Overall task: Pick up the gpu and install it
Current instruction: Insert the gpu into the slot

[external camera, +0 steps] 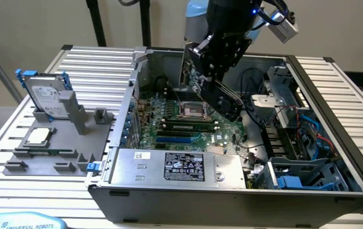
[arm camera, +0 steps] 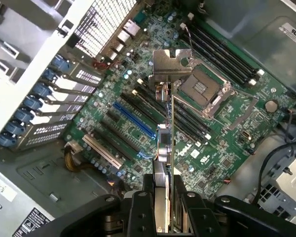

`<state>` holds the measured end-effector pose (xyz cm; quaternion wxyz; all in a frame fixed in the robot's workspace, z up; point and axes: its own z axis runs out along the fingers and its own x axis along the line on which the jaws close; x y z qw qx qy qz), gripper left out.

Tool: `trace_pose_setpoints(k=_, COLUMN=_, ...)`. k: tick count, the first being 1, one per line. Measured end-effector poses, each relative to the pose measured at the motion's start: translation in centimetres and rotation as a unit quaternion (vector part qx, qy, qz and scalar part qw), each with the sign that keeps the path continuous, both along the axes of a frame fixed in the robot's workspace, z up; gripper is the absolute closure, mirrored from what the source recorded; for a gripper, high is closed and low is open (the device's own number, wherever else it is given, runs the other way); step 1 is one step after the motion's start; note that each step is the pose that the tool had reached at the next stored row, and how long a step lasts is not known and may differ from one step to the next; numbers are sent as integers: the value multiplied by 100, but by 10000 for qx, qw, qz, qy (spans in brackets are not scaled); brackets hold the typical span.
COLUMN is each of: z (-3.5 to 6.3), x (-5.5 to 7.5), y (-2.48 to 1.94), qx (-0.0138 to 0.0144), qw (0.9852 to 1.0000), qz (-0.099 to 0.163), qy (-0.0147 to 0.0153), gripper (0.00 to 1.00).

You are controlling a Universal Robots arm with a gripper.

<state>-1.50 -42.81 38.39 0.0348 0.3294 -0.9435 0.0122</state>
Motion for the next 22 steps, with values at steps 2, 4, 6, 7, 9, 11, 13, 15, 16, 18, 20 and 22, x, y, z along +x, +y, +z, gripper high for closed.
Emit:
trace_pose_setpoints(k=2, z=-17, x=0, y=0, qx=1, qw=9998, qz=180, qy=-2, gripper=73)
trace_pose_setpoints(k=4, z=-37, x=0, y=0, qx=1, qw=9993, qz=363, qy=-5, gripper=73)
trace_pose_setpoints(k=6, z=-59, x=0, y=0, qx=1, qw=9985, qz=543, qy=-10, gripper=73)
trace_pose_setpoints(k=7, z=-70, x=0, y=0, qx=1, qw=9980, qz=635, qy=-12, gripper=73)
trace_pose_setpoints(k=9, z=-93, x=0, y=0, qx=2, qw=9967, qz=817, qy=-16, gripper=73)
trace_pose_setpoints(k=11, z=-114, x=0, y=0, qx=8, qw=9950, qz=996, qy=-20, gripper=73)
trace_pose_setpoints(k=13, z=-133, x=0, y=0, qx=30, qw=9930, qz=1180, qy=-25, gripper=73)
trace_pose_setpoints(k=15, z=-147, x=0, y=-1, qx=59, qw=9908, qz=1354, qy=-30, gripper=73)
trace_pose_setpoints(k=16, z=-153, x=-1, y=-1, qx=77, qw=9896, qz=1437, qy=-34, gripper=73)
trace_pose_setpoints(k=18, z=-167, x=-1, y=0, qx=118, qw=9870, qz=1604, qy=-41, gripper=73)
trace_pose_setpoints(k=20, z=-180, x=-1, y=0, qx=161, qw=9842, qz=1765, qy=-48, gripper=73)
trace_pose_setpoints(k=22, z=-192, x=-1, y=0, qx=204, qw=9809, qz=1931, qy=-54, gripper=73)
